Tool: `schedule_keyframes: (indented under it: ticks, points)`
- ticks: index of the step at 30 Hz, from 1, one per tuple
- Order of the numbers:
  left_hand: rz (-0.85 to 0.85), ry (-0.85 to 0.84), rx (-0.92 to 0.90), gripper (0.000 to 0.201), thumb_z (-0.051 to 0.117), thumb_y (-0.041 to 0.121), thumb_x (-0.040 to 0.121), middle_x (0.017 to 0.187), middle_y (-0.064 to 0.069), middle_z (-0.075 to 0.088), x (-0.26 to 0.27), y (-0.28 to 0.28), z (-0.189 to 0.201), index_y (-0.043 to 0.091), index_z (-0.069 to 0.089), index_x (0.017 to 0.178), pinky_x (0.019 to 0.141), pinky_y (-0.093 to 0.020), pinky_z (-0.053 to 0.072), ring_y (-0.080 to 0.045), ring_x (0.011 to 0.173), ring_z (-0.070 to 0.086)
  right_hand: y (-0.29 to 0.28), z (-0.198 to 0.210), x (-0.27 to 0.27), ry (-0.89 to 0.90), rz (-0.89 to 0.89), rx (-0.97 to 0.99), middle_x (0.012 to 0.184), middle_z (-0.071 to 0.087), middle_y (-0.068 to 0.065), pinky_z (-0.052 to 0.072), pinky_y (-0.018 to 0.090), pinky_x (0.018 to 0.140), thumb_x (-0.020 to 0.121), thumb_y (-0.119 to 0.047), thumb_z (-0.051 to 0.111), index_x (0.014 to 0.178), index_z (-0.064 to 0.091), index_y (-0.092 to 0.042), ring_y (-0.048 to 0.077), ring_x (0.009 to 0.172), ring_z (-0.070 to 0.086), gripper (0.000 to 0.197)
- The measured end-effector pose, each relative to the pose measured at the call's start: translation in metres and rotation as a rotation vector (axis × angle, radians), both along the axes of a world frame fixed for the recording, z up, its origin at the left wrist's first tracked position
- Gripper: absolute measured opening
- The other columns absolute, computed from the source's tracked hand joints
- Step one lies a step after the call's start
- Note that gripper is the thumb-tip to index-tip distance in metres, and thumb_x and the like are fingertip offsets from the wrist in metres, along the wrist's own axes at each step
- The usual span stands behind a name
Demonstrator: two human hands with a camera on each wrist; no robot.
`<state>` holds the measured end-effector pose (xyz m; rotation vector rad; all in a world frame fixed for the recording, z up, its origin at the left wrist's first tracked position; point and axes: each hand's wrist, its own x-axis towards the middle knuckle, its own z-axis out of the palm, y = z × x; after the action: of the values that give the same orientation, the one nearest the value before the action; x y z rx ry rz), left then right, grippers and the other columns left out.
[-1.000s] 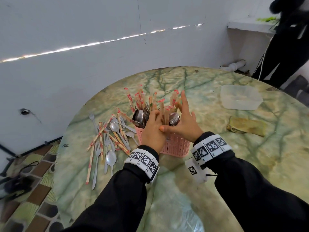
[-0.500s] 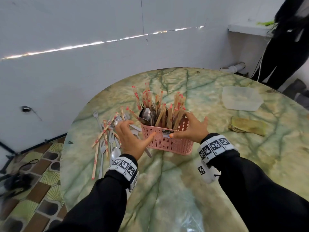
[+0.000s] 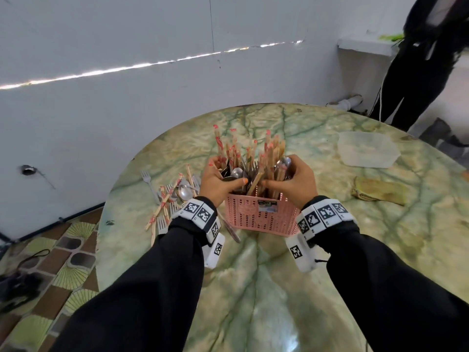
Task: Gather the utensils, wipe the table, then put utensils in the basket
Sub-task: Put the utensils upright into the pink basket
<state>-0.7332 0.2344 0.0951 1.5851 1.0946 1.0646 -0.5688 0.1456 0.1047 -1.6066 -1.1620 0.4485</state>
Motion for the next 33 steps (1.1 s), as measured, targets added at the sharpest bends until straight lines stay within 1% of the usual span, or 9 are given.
schedule_keyframes:
  ticks: [5, 8, 12, 17, 20, 22, 26, 30, 33]
  points:
    - [-0.153, 0.218, -0.035, 0.083, 0.090, 0.025, 0.052, 0.105, 0.001, 0.057, -0.008, -0.005, -0.003, 0.008, 0.042, 0.117, 0.086, -0.016, 0.049, -0.010, 0.100, 0.057, -0.010, 0.008, 0.001, -0.186, 0.092, -0.216, 0.126, 0.051, -0.004, 0.036, 0.033, 0.104, 0.058, -0.025, 0.088, 0.142, 0.028, -0.021, 0.016, 0.118, 0.051, 0.103]
    - [-0.184, 0.483, -0.075, 0.124, 0.089, 0.034, 0.051, 0.147, -0.015, 0.022, -0.021, -0.012, -0.005, 0.009, 0.013, 0.147, 0.114, -0.039, 0.027, -0.028, 0.138, 0.025, -0.020, 0.003, -0.001, -0.436, -0.042, -0.421, 0.154, 0.024, 0.003, 0.003, 0.048, 0.116, 0.057, -0.046, 0.083, 0.149, 0.004, -0.020, 0.018, 0.142, 0.024, 0.124]
    - [-0.134, 0.546, -0.120, 0.106, 0.082, 0.019, 0.067, 0.151, -0.014, 0.010, -0.047, -0.016, 0.001, 0.013, 0.013, 0.148, 0.114, -0.035, 0.020, -0.028, 0.141, 0.017, -0.034, -0.005, -0.017, -0.483, -0.170, -0.448, 0.157, 0.004, 0.013, -0.005, 0.049, 0.115, 0.058, -0.054, 0.079, 0.149, -0.008, -0.015, 0.022, 0.146, -0.001, 0.131]
    - [-0.004, 0.523, -0.089, 0.058, 0.074, 0.016, 0.076, 0.132, -0.009, 0.048, -0.107, -0.009, 0.016, 0.009, 0.049, 0.128, 0.097, -0.030, 0.037, -0.023, 0.121, 0.046, -0.052, -0.003, -0.063, -0.412, -0.313, 0.076, 0.143, 0.029, 0.021, 0.011, 0.040, 0.116, 0.070, -0.039, 0.073, 0.143, 0.025, -0.006, 0.024, 0.137, 0.020, 0.094]
    - [0.088, 0.540, -0.136, 0.043, 0.069, 0.017, 0.080, 0.120, -0.008, 0.055, -0.147, -0.009, 0.017, 0.007, 0.054, 0.119, 0.088, -0.029, 0.038, -0.019, 0.103, 0.050, -0.053, -0.008, -0.097, -0.448, -0.256, 0.325, 0.123, 0.045, 0.022, 0.017, 0.016, 0.108, 0.072, -0.033, 0.059, 0.125, 0.045, 0.000, 0.021, 0.120, 0.032, 0.064]
    - [0.145, 0.589, -0.187, 0.040, 0.069, 0.018, 0.081, 0.121, -0.011, 0.056, -0.170, -0.009, 0.009, 0.007, 0.055, 0.116, 0.090, -0.030, 0.038, -0.022, 0.106, 0.052, -0.047, -0.016, -0.120, -0.451, -0.177, 0.350, 0.115, 0.049, 0.023, 0.023, 0.019, 0.102, 0.073, -0.029, 0.057, 0.116, 0.049, 0.003, 0.023, 0.114, 0.036, 0.054]
    - [0.132, 0.756, -0.356, 0.048, 0.067, 0.024, 0.083, 0.127, -0.015, 0.054, -0.198, -0.013, -0.025, 0.004, 0.051, 0.124, 0.093, -0.031, 0.038, -0.027, 0.115, 0.051, -0.026, -0.040, -0.164, -0.428, -0.038, 0.201, 0.105, 0.053, 0.017, 0.031, 0.023, 0.094, 0.073, -0.021, 0.057, 0.109, 0.052, 0.001, 0.020, 0.103, 0.041, 0.043]
    - [0.073, 0.876, -0.471, 0.058, 0.063, 0.036, 0.085, 0.134, -0.014, 0.050, -0.199, -0.014, -0.056, 0.002, 0.045, 0.130, 0.098, -0.029, 0.037, -0.028, 0.122, 0.048, -0.003, -0.060, -0.189, -0.437, 0.235, -0.441, 0.110, 0.056, 0.012, 0.040, 0.028, 0.087, 0.087, -0.023, 0.052, 0.112, 0.054, -0.004, 0.026, 0.106, 0.053, 0.032]
    - [0.024, 0.908, -0.470, 0.056, 0.063, 0.044, 0.083, 0.117, -0.020, 0.061, -0.191, -0.012, -0.068, -0.004, 0.058, 0.112, 0.081, -0.031, 0.043, -0.032, 0.106, 0.058, 0.011, -0.077, -0.207, -0.562, 0.405, -0.807, 0.108, 0.062, 0.016, 0.040, 0.028, 0.074, 0.093, -0.029, 0.049, 0.101, 0.062, -0.001, 0.030, 0.103, 0.059, 0.032]
